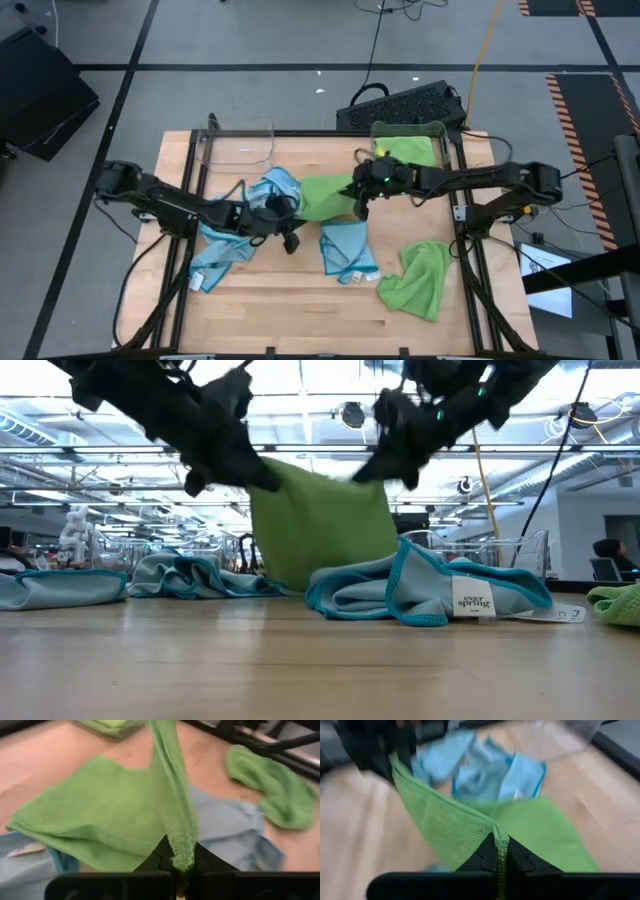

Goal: Sort microfiber towel by color & place in baskets
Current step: Fold the left green towel

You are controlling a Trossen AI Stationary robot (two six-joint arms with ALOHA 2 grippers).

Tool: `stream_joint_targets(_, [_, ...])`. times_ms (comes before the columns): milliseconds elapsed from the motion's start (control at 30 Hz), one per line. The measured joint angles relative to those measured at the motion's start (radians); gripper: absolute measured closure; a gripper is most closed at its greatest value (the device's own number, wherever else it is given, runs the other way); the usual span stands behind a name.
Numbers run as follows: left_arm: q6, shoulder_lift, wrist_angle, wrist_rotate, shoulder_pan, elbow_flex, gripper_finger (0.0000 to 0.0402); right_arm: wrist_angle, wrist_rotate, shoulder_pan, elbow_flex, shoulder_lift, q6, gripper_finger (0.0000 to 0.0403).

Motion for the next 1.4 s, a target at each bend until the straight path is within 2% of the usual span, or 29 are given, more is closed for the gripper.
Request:
stream_joint_targets(100, [-0.004, -0.076, 0.017, 0.073, 0.027, 0.001, 0.0397, 0.009, -0.001, -0.009, 0.002, -0.082, 0.111, 0.0403])
stream_joint_targets(267, [-0.003, -0.225, 0.009, 0.089, 0.092, 0.000, 0.0398, 0.026, 0.002, -0.013, 0.010, -0.143, 0.260, 0.0403])
stream_joint_targets(433, [0.028, -0.357, 0.018, 0.094, 0.196, 0.000, 0.0399, 0.126, 0.115, -0.029, 0.094, -0.088, 0.325, 0.0403])
stream_joint_targets(533, [0.071, -0.396, 0.011, 0.121, 0.267, 0.000, 0.0399, 0.142, 0.131, -0.078, 0.174, -0.035, 0.300, 0.0403])
stream_joint_targets(700, [0.155, -0.396, -0.011, 0.206, 0.423, 0.001, 0.0400, 0.143, 0.079, -0.181, 0.263, 0.041, 0.286, 0.0403])
stream_joint_targets(867, [0.175, -0.330, 0.003, 0.385, 0.588, 0.001, 0.0400, 0.138, 0.051, -0.276, 0.279, 0.063, 0.296, 0.0403])
stream_joint_targets(933, [0.183, -0.302, 0.019, 0.455, 0.624, 0.002, 0.0400, 0.120, -0.005, -0.309, 0.279, 0.052, 0.305, 0.0403])
stream_joint_targets(1033, [0.182, -0.271, 0.008, 0.526, 0.640, 0.002, 0.0400, 0.053, -0.104, -0.324, 0.279, 0.036, 0.307, 0.0403])
stream_joint_targets(1133, [0.165, -0.253, -0.028, 0.551, 0.622, 0.001, 0.0400, 0.016, -0.181, -0.306, 0.249, 0.024, 0.324, 0.0403])
stream_joint_targets(1400, [0.138, -0.242, -0.255, 0.613, 0.489, 0.000, 0.0399, 0.012, -0.238, -0.201, 0.052, -0.034, 0.478, 0.0403])
